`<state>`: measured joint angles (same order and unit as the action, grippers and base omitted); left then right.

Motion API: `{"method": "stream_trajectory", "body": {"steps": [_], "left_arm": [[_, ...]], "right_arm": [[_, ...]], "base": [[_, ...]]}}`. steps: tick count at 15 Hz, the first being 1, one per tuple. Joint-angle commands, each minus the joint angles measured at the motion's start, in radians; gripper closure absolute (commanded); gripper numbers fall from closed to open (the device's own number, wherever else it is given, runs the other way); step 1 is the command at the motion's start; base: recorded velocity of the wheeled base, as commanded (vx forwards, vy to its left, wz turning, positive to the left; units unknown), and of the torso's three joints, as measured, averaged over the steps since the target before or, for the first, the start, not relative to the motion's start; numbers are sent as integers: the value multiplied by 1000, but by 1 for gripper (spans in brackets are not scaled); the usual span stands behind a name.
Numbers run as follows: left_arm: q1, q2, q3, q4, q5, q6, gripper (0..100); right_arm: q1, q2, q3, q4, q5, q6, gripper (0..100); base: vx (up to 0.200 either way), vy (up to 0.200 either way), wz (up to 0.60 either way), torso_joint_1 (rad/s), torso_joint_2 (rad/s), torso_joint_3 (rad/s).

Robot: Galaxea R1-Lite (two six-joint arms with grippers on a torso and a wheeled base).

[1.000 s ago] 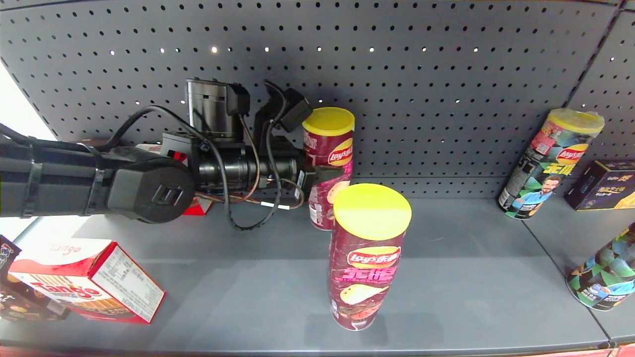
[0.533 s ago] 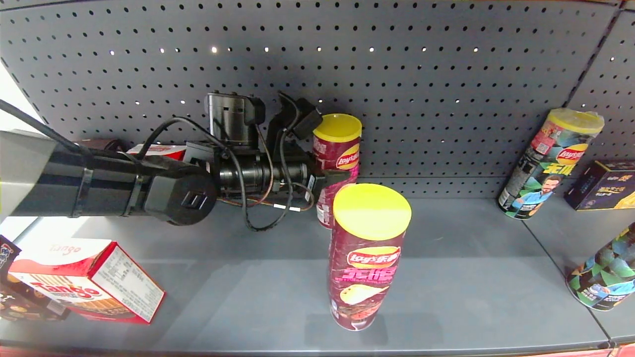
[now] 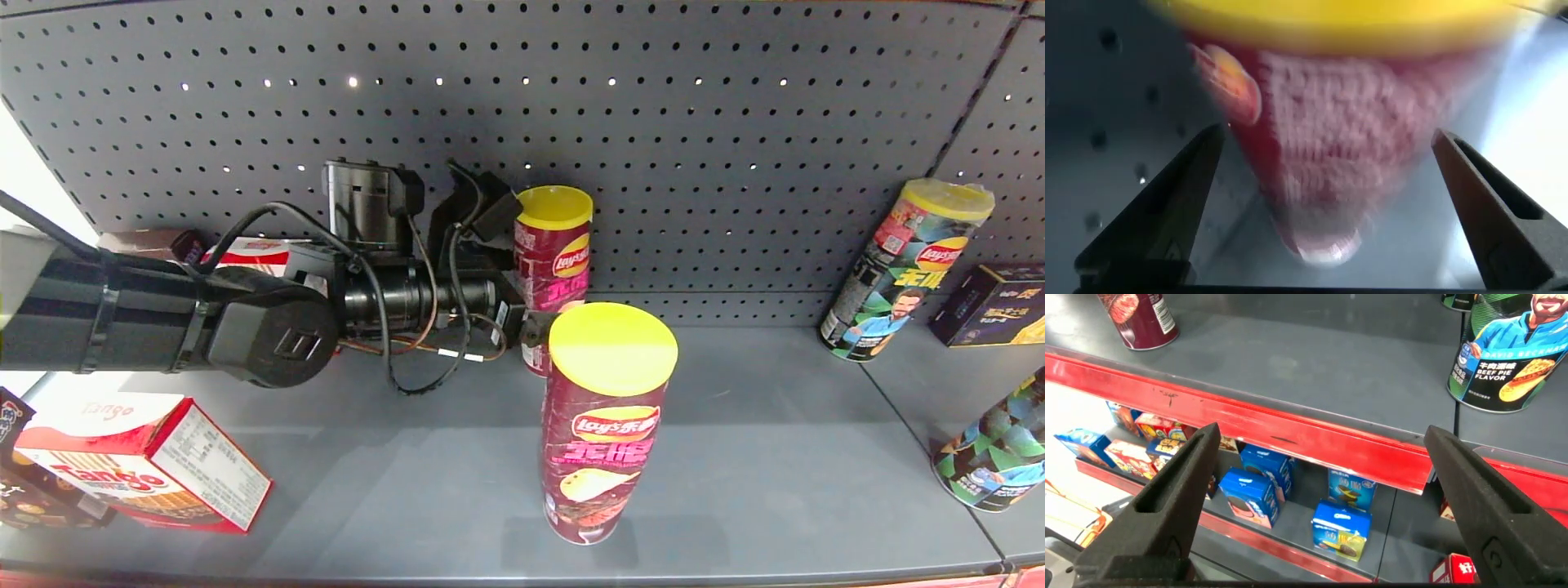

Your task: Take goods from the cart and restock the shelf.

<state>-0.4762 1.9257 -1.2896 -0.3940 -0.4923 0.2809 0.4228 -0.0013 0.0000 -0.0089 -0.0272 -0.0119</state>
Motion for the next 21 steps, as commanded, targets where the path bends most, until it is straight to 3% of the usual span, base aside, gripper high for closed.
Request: {"method": "stream_trajectory", "body": {"steps": [1,4,11,13,21], "left_arm": [[5,-99,107,0,8,1,0],[4,-139,173,1,150,1,0],[8,-139,173,1,250,0,0],[8,-134,164,1,324,-9,0],[18,-131,145,1,377,-25,0]], "right_arm": [[1,1,0,0,0,0,0],[1,1,0,0,0,0,0],[1,1,0,0,0,0,0],[1,1,0,0,0,0,0],[1,1,0,0,0,0,0]], "base": [[0,0,0,0,0,0],[0,0,0,0,0,0],[0,0,0,0,0,0],[0,0,0,0,0,0],[0,0,0,0,0,0]]}}
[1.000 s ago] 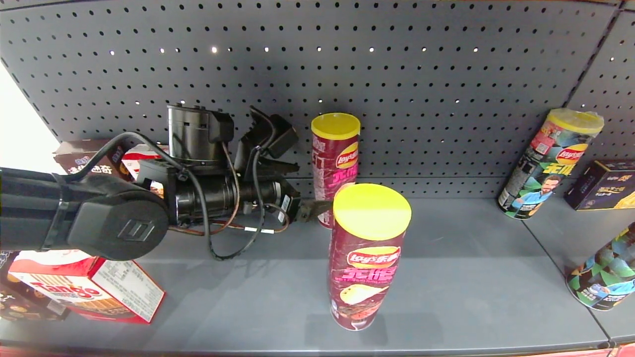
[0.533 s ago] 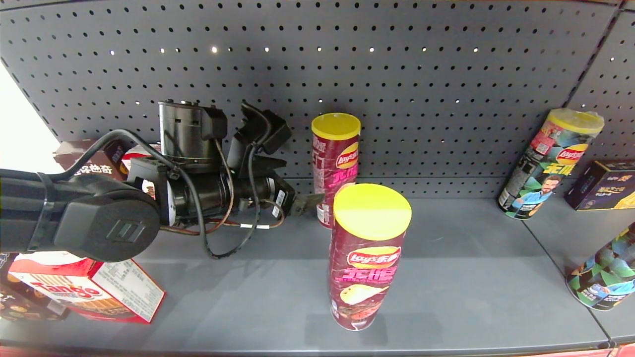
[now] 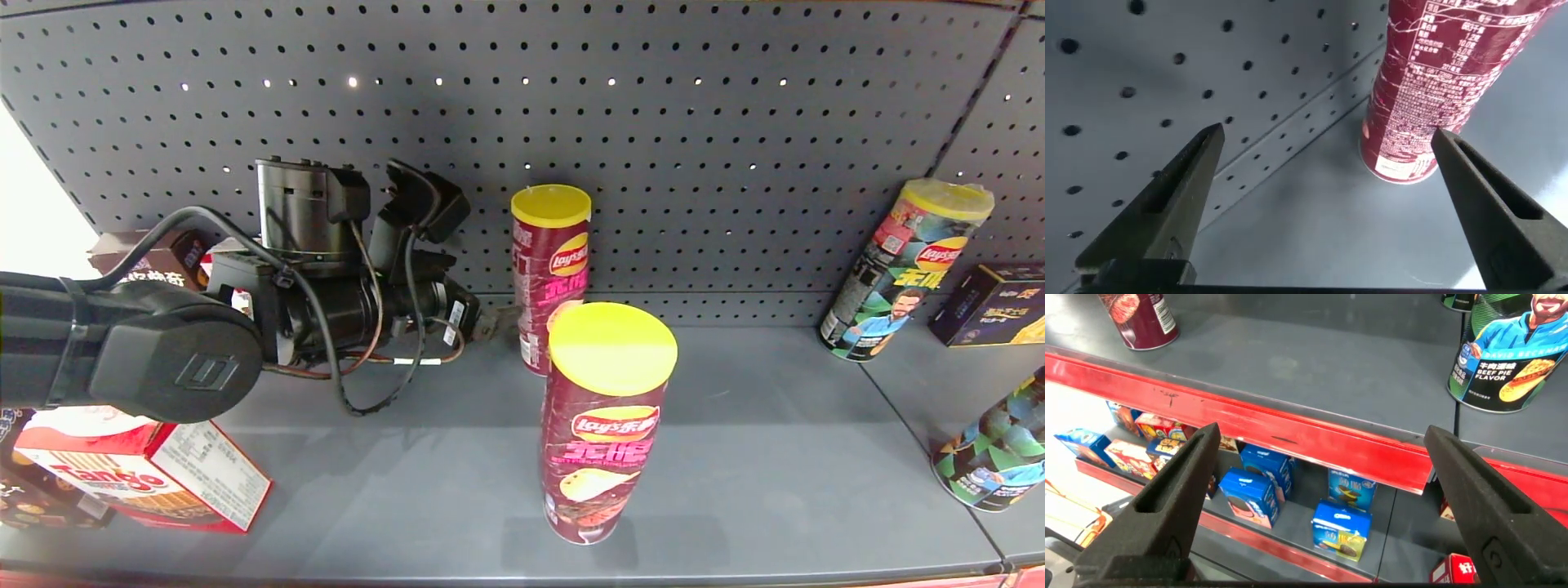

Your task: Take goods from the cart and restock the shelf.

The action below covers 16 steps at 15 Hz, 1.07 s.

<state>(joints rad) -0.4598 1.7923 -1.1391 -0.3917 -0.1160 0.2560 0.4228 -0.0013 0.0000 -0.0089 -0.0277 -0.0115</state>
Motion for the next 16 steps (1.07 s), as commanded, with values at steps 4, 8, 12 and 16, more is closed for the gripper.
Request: {"method": "stream_trajectory", "body": {"steps": [4,8,12,16], "left_arm": [[1,21,-45,-1,32,-15,0],[3,33,-62,-1,58,-15,0],[4,33,-50,-1,84,-14,0],[4,24,-14,-3,131,-14,0]], "right_arm": [[1,1,0,0,0,-1,0],[1,1,0,0,0,-1,0],[1,1,0,0,0,-1,0],[1,1,0,0,0,-1,0]], "base": [[0,0,0,0,0,0],[0,0,0,0,0,0],[0,0,0,0,0,0],[0,0,0,0,0,0]]}}
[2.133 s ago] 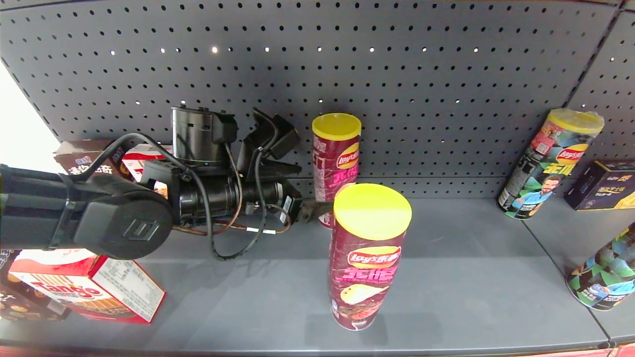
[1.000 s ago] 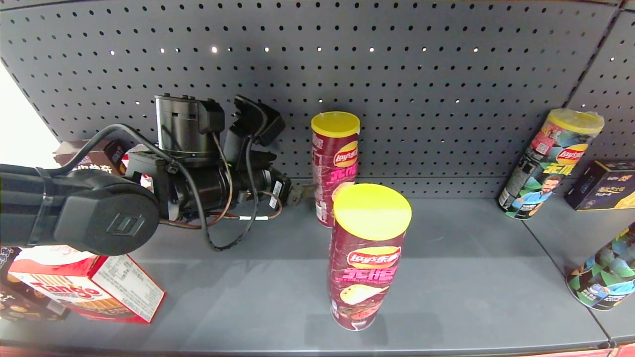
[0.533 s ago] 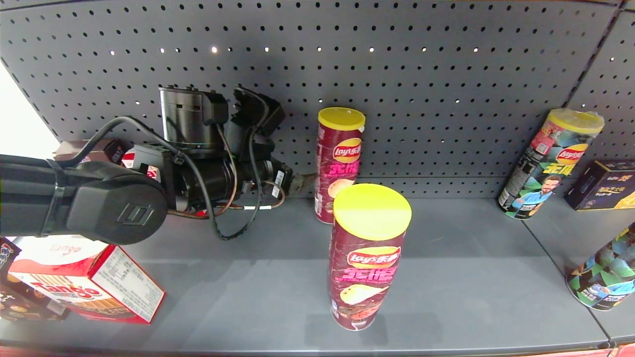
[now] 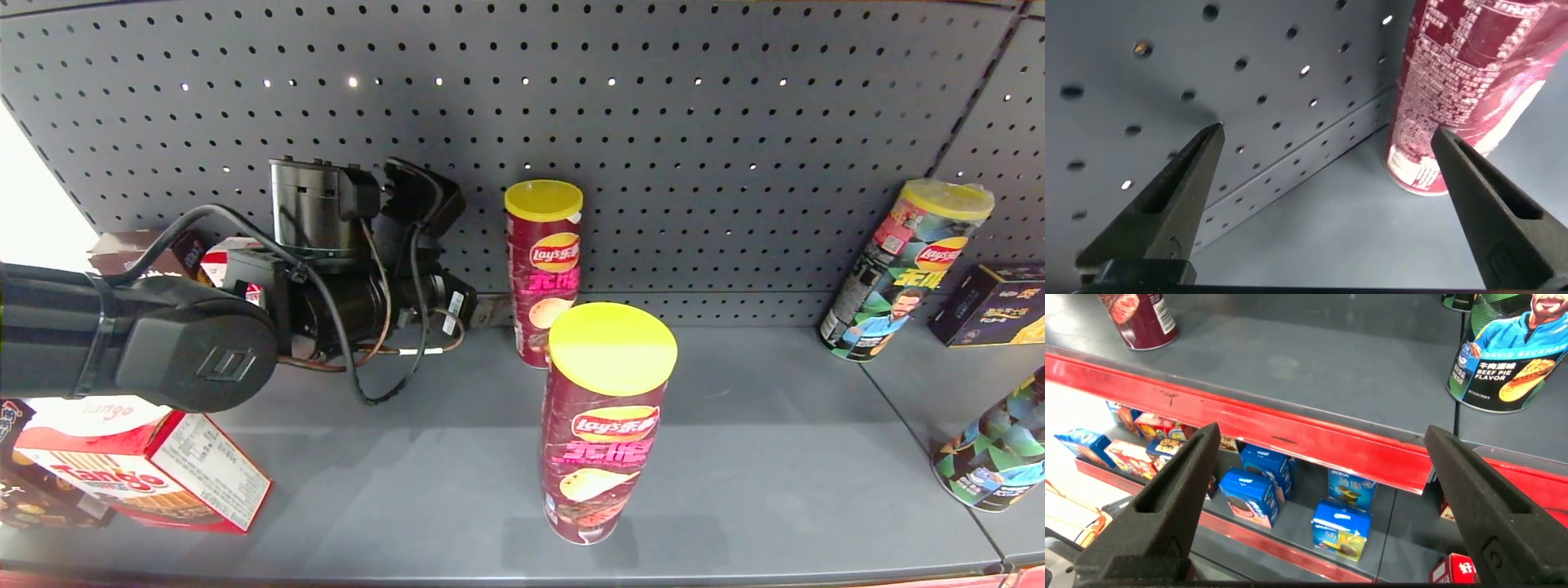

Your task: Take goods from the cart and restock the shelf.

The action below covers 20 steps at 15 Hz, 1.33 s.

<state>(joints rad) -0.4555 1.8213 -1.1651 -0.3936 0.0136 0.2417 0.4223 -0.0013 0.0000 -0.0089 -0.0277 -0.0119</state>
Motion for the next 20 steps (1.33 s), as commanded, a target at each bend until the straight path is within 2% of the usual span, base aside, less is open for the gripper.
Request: {"method": "stream_trajectory", "body": {"steps": [1,4,14,20], "left_arm": [[0,-19,48,-27,11,1,0],[-3,-20,90,-67,39,2,0],[-5,78,25,-90,57,1,0],[-12,90,24,-108,58,1,0]], "right_arm": [[1,1,0,0,0,0,0],[1,1,0,0,0,0,0],[1,1,0,0,0,0,0],[1,1,0,0,0,0,0]], "base": [[0,0,0,0,0,0],[0,0,0,0,0,0],[0,0,0,0,0,0],[0,0,0,0,0,0]]}}
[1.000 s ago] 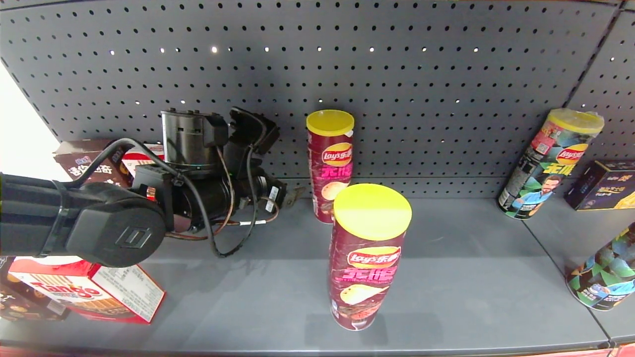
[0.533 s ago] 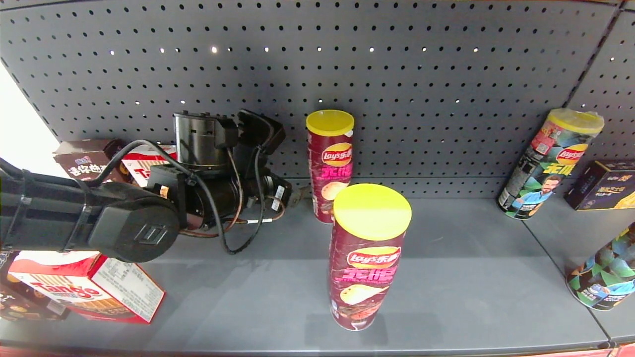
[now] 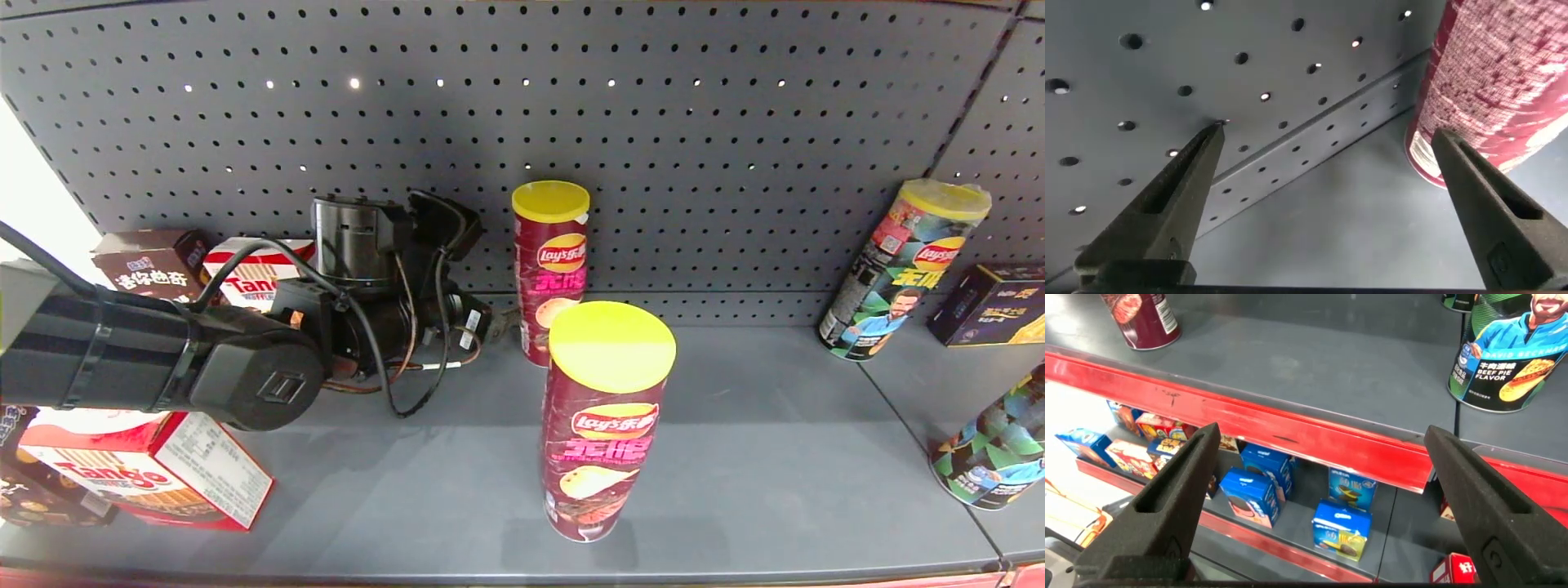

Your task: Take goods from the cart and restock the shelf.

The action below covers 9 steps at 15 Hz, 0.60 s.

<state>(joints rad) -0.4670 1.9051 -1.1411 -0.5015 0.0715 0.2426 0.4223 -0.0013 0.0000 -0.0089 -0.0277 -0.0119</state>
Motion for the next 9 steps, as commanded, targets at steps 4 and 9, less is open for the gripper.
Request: {"method": "stream_trajectory", "body": {"steps": [4,9], "left_arm": [[-2,8,-5,0,1,0,0],[-5,3,6,-12,1,0,0]], "right_arm": [[1,1,0,0,0,0,0],[1,1,0,0,0,0,0]], "base": [[0,0,0,0,0,0],[0,0,0,0,0,0]]}}
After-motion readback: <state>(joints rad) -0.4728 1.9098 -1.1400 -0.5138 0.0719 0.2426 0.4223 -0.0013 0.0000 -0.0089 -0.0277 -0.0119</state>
